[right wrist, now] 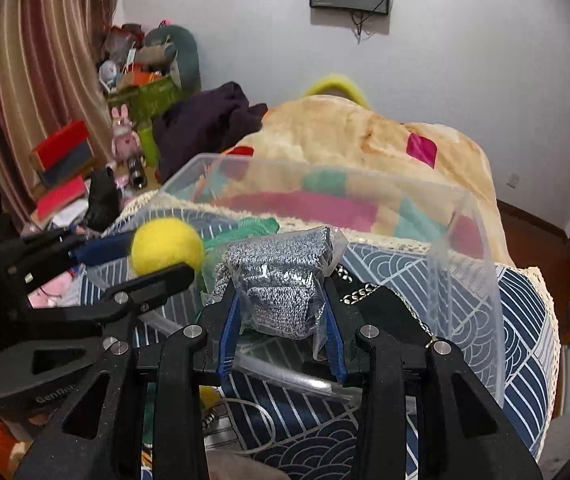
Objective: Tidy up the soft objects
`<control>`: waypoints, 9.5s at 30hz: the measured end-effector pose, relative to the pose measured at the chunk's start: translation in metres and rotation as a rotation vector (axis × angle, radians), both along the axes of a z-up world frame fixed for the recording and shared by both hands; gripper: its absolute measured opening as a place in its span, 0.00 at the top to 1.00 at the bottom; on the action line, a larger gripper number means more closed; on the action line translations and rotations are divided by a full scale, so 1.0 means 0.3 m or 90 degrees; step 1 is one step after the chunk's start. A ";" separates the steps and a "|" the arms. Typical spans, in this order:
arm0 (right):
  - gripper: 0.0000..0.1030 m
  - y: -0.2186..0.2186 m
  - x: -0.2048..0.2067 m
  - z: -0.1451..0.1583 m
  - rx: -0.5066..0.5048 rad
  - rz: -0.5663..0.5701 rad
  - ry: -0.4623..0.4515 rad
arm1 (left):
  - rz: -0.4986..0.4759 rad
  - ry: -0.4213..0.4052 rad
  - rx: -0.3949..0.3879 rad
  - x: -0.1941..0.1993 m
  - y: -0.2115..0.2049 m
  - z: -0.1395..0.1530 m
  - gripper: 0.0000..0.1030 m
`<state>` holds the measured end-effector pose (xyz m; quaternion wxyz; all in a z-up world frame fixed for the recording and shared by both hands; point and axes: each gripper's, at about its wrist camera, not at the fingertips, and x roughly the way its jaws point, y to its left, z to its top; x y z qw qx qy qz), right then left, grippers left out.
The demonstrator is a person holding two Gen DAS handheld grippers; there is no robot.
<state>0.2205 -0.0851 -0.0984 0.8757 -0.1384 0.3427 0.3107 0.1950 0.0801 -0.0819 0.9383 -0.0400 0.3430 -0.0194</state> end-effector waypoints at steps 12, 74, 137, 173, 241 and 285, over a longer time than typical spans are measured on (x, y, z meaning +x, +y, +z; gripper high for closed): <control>0.59 -0.083 -0.077 0.099 0.059 0.011 -0.027 | -0.014 -0.041 0.004 -0.094 -0.011 0.069 0.45; 0.87 -0.461 -0.236 0.139 0.164 -0.097 -0.112 | -0.036 -0.123 -0.060 -0.307 -0.025 0.146 0.69; 0.20 -0.274 -0.178 0.157 0.121 -0.030 -0.113 | -0.011 -0.099 -0.019 -0.229 -0.036 0.126 0.04; 0.89 -0.385 -0.233 -0.096 0.098 -0.073 0.015 | -0.051 0.073 -0.057 -0.191 -0.114 -0.222 0.36; 0.88 -0.126 0.059 0.033 0.110 -0.081 -0.010 | 0.058 -0.019 -0.083 0.034 0.117 -0.034 0.86; 0.01 -0.367 -0.387 0.297 0.223 -0.047 -0.261 | 0.012 -0.295 -0.022 -0.539 -0.104 0.334 0.03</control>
